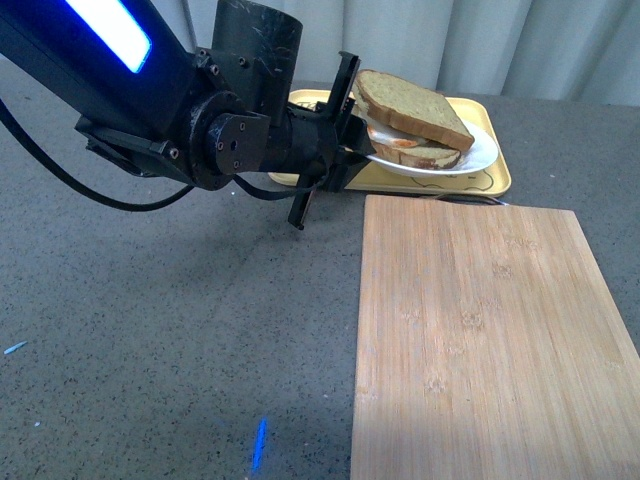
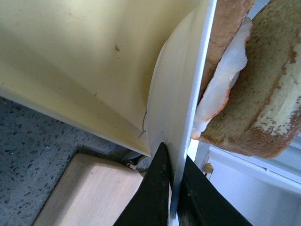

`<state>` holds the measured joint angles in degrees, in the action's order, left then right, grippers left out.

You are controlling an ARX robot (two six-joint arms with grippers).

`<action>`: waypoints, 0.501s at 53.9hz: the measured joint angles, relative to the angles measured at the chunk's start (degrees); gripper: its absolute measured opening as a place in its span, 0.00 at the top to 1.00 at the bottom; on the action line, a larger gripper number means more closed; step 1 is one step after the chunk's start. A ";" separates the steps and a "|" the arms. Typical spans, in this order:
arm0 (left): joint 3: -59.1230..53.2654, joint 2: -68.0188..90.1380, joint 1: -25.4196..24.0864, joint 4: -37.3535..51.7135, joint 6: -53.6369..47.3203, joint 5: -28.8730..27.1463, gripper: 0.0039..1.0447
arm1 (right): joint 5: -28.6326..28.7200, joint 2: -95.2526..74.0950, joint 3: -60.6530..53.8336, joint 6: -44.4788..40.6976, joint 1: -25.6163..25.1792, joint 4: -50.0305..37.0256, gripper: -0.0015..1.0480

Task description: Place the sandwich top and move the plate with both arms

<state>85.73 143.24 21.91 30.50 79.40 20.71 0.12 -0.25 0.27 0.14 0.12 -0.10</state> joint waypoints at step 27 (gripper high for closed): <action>-1.07 -0.87 -0.17 -0.74 -2.36 -2.29 0.53 | -0.02 0.00 0.00 0.00 0.00 0.00 0.09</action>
<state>84.66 142.37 21.74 29.76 77.03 18.41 0.10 -0.25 0.27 0.14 0.12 -0.10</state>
